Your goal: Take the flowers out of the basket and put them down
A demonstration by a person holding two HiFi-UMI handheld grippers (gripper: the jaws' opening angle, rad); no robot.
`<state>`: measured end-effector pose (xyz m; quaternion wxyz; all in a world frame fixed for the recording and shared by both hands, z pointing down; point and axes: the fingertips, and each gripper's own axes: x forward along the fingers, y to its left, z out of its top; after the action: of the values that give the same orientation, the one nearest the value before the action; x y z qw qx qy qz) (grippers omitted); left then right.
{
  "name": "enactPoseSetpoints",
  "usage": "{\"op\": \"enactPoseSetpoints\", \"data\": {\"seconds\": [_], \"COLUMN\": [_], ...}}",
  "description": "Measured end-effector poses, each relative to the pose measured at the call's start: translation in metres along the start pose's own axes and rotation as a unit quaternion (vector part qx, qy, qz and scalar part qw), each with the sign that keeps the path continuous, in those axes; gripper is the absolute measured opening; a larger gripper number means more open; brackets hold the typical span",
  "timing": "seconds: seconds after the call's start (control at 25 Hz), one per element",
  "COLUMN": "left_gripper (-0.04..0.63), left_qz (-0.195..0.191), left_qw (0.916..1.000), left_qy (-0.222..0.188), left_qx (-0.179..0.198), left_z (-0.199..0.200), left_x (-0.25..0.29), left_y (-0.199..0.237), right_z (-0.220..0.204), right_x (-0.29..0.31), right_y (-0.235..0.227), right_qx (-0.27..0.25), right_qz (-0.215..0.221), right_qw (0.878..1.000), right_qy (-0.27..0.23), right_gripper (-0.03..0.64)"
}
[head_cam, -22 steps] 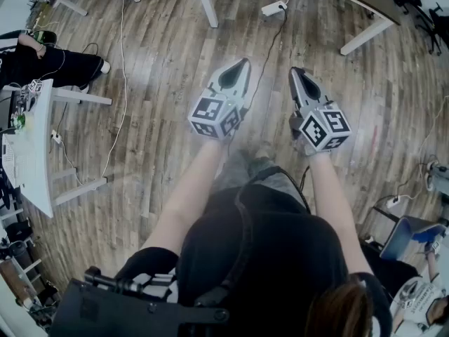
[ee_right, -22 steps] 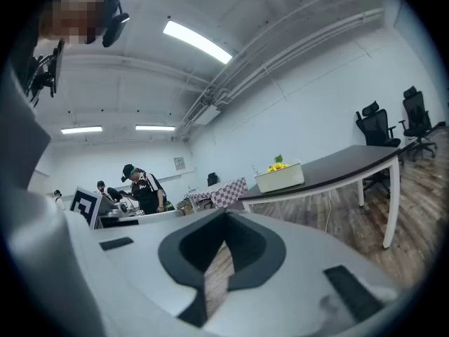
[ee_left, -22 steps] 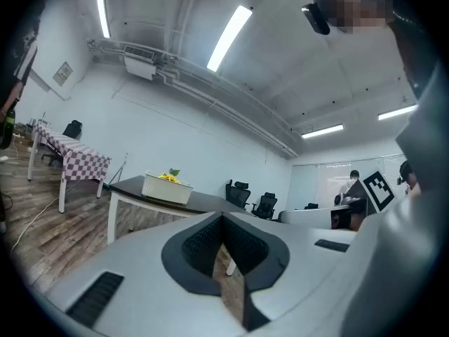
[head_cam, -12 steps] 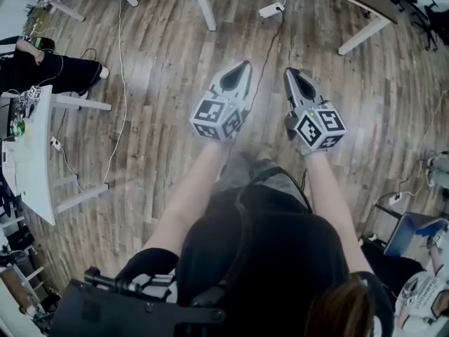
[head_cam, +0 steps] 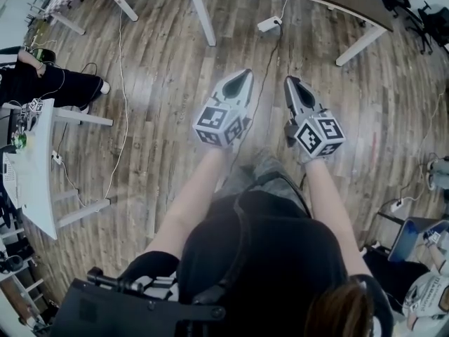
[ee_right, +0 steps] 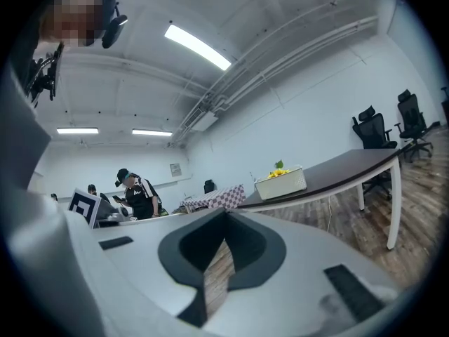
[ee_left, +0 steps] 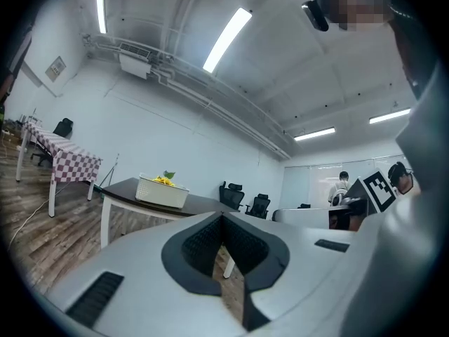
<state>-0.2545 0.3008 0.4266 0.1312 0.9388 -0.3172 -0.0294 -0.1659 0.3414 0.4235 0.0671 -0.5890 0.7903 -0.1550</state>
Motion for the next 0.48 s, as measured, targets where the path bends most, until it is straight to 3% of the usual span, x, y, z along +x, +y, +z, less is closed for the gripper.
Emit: {"op": "enactPoseSetpoints", "data": {"seconds": [0.48], "left_gripper": [0.0], "left_qz": [0.025], "left_qw": [0.9996], "left_qy": [-0.006], "left_qx": [0.011], "left_z": [0.014], "left_x": [0.06], "left_y": [0.047], "right_z": [0.015], "right_x": [0.069], "right_y": [-0.05], "right_qx": [0.022], "right_qz": [0.015], "right_qw": [1.0], "right_qy": [-0.003], "right_gripper": [0.002]}}
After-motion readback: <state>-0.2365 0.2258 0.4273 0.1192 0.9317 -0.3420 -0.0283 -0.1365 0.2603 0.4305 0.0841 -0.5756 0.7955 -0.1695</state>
